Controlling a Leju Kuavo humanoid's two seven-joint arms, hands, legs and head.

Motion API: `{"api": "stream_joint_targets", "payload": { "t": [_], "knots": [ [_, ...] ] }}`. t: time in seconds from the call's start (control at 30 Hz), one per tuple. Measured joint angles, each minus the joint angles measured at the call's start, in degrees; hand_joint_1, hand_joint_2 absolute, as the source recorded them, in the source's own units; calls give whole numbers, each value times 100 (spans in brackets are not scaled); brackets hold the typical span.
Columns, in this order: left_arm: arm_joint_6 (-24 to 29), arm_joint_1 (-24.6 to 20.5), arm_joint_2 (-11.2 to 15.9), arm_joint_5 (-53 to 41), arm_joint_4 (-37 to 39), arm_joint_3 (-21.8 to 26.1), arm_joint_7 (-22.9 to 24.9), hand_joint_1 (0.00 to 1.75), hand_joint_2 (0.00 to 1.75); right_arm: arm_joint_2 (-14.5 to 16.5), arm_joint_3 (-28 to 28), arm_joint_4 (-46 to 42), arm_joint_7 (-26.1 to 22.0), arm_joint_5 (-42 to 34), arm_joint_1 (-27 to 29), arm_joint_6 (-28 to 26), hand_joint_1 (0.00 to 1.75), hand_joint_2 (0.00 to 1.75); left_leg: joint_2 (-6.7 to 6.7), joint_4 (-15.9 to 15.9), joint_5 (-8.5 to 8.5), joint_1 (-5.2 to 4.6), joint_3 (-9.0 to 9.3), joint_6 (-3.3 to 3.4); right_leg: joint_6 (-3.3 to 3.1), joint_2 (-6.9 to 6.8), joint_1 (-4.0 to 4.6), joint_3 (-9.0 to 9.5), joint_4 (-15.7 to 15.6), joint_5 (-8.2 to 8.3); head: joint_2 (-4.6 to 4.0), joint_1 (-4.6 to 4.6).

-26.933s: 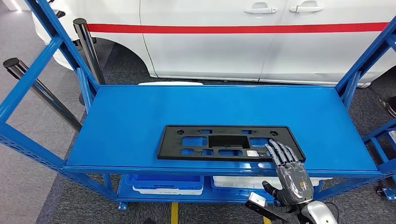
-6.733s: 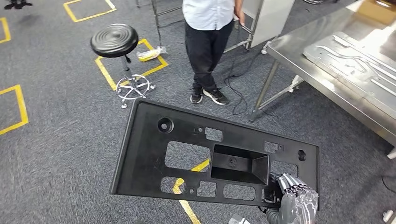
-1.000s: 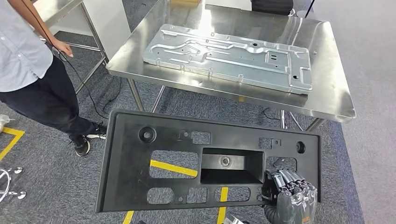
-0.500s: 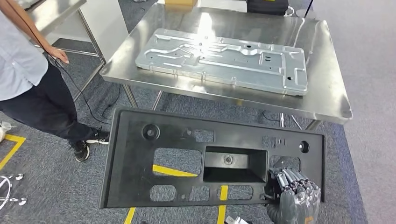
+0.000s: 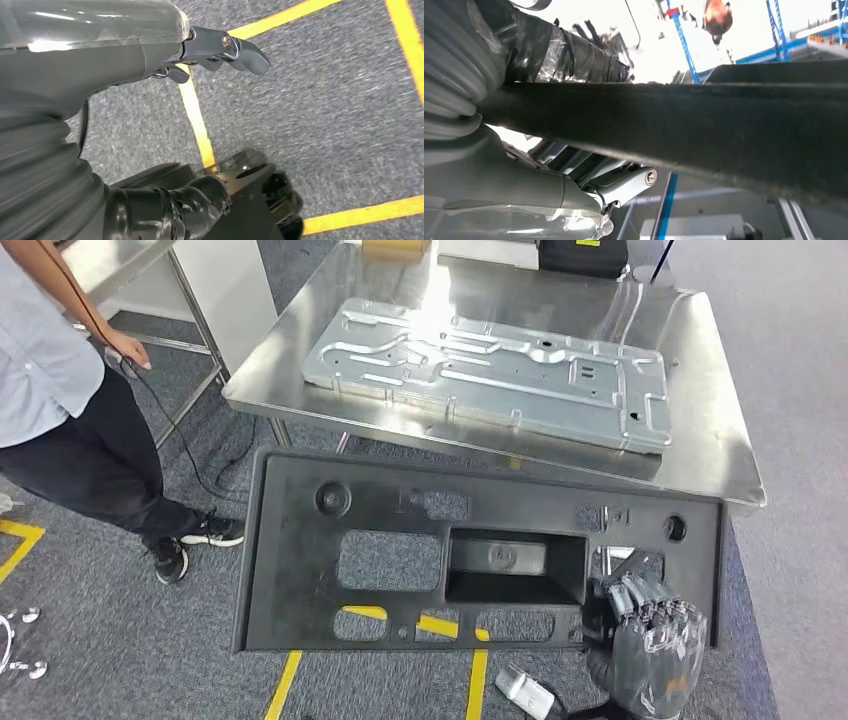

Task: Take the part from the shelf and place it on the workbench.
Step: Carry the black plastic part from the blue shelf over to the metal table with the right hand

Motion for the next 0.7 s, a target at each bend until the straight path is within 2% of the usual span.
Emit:
{"api": "stream_joint_targets", "payload": {
  "t": [0.07, 0.1, 0.13, 0.2, 0.23, 0.27, 0.3, 0.33, 0.4, 0.47, 0.53, 0.57, 0.6, 0.63, 0.67, 0.7],
  "knots": [
    [-9, -13, 0, -34, 0, 0, 14, 0, 175, -172, 32, 57, 198, 13, -195, 1, 175, 175, 6, 2, -7, -10, -1, 19, 33, -1, -6, -357, 678, -243, 0, -1],
    [-13, -15, 0, -49, 0, 0, 21, 0, 175, -256, 50, 88, 291, 15, -284, 1, 175, 175, 6, 3, -10, -14, 3, 23, 38, -1, -8, -448, 819, -228, 0, -1],
    [-18, -19, 0, -64, 0, 0, 30, 0, 175, -346, 63, 120, 380, 16, -367, 1, 175, 175, 0, 4, -14, -17, 11, 24, 32, -1, -10, -430, 740, -100, 0, -1],
    [-39, -35, -3, -97, 0, 0, 44, 0, 175, -500, 77, 172, 508, 16, -536, 1, 175, 175, -17, 4, -27, -21, 37, 14, -13, 0, -4, -124, 32, 323, 0, 1],
    [-51, -47, -6, -114, 0, 0, 54, 0, 175, -578, 81, 197, 566, 16, -624, 1, 175, 175, -23, 12, -36, -33, 38, -1, -46, 0, 12, 40, -336, 466, 0, 1],
    [-62, -59, -9, -130, 0, 0, 62, 0, 175, -643, 85, 218, 615, 14, -707, 1, 175, 175, -27, 15, -40, -40, 31, -22, -76, 2, 29, 150, -593, 543, 0, -1],
    [-71, -68, -13, -148, 0, 0, 68, 0, 175, -703, 87, 238, 662, 10, -779, 2, 175, 175, -27, 15, -42, -44, 20, -46, -103, 4, 48, 192, -711, 547, 0, -1],
    [-76, -75, -15, -162, 0, 0, 74, 0, 175, -758, 89, 259, 705, 5, -838, 4, 175, 175, -28, 10, -40, -48, 12, -74, -124, 6, 64, 194, -733, 538, 0, -2],
    [-82, -83, -16, -184, 0, 0, 78, 0, 175, -848, 91, 301, 767, -3, -933, 7, 175, 175, -27, 29, -71, -49, 6, -131, -176, 7, 28, 221, -783, 557, 0, -3],
    [-81, -93, -15, -189, 0, 0, 80, 0, 175, -911, 95, 341, 811, -9, -1019, 10, 175, 175, -26, 331, -268, -45, -122, -184, -234, -4, -15, 269, -841, 579, 0, -17],
    [-80, -96, -15, -192, 0, 0, 84, 0, 175, -949, 107, 382, 856, -12, -1086, 13, 175, 175, -25, 1032, -608, -19, -462, -228, -267, -16, -12, 279, -847, 572, 0, -30],
    [-80, -93, -15, -193, 0, 0, 85, 0, 175, -962, 117, 405, 873, -12, -1110, 15, 175, 175, -25, 1365, -720, -8, -636, -247, -275, -17, -11, 279, -843, 566, 0, -30],
    [-80, -89, -15, -193, 0, 0, 88, 0, 175, -976, 128, 428, 889, -13, -1128, 17, 175, 175, -24, 1552, -735, 1, -745, -261, -279, -17, -10, 280, -836, 560, 0, -31],
    [-80, -88, -15, -193, 0, 0, 90, 0, 175, -990, 139, 449, 900, -13, -1142, 20, 175, 175, -23, 1523, -633, 7, -752, -268, -278, -13, -11, 284, -826, 551, 0, -31],
    [-80, -89, -15, -193, 0, 0, 92, 0, 175, -1002, 147, 464, 911, -13, -1154, 21, 175, 175, -22, 1270, -437, 12, -649, -265, -270, -9, -13, 291, -812, 537, 0, -31],
    [-80, -93, -15, -193, 0, 0, 93, 0, 175, -1013, 154, 474, 923, -13, -1166, 22, 175, 175, -21, 878, -215, 14, -482, -252, -256, -5, -15, 299, -793, 518, 0, -31]
  ]
}}
